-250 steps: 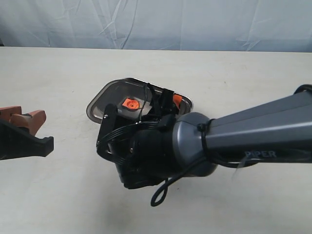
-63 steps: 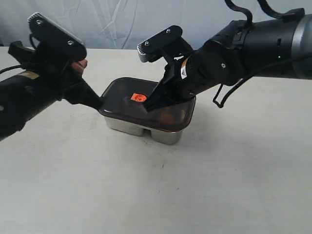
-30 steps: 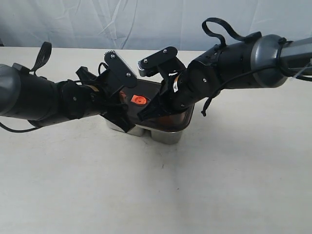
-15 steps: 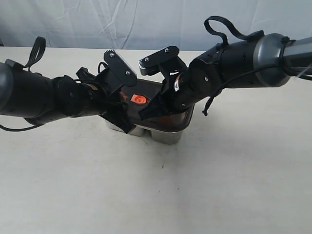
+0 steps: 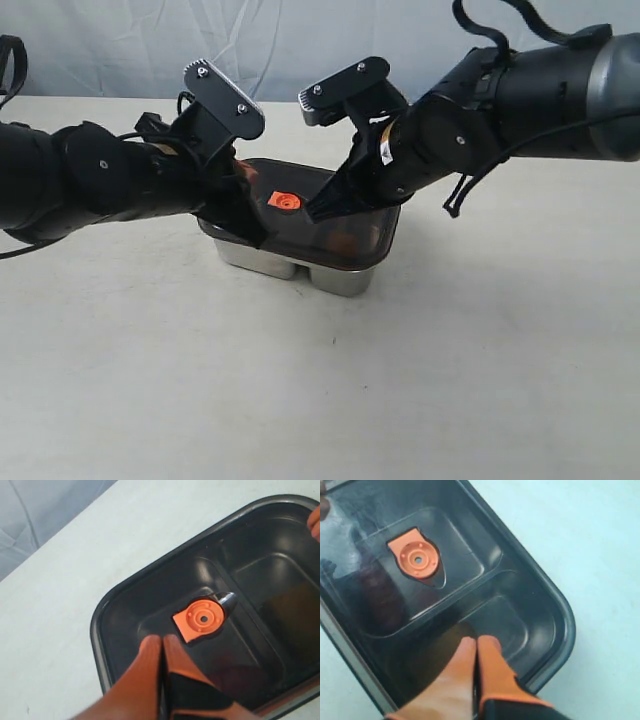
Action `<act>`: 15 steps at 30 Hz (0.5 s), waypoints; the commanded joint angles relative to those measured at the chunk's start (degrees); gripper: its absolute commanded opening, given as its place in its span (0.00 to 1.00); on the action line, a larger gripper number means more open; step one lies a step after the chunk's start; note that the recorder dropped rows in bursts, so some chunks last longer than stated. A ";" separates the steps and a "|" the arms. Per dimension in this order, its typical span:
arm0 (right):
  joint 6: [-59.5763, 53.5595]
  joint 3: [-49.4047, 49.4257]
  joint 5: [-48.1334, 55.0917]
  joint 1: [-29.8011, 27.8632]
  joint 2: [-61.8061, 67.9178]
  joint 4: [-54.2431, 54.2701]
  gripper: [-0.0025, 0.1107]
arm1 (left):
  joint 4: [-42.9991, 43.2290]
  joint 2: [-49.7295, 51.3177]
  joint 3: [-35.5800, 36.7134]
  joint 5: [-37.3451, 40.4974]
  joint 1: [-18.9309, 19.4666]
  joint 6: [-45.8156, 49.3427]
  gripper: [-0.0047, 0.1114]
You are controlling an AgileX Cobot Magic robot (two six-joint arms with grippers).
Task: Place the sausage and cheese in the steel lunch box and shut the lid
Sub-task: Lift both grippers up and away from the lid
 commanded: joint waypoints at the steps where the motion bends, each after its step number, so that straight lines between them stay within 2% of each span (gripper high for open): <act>1: 2.14 0.22 2.61 -0.35 -4.04 -2.25 0.01 | -1.09 -3.11 0.20 0.12 -0.13 -0.32 0.04; 9: 5.72 1.77 10.94 -0.20 -15.48 -4.48 0.01 | -2.35 -14.27 0.20 6.68 -0.13 -0.45 0.04; 15: 7.93 10.68 10.95 -0.20 -29.50 -4.05 0.01 | -8.51 -26.81 1.92 12.90 -0.13 -0.54 0.04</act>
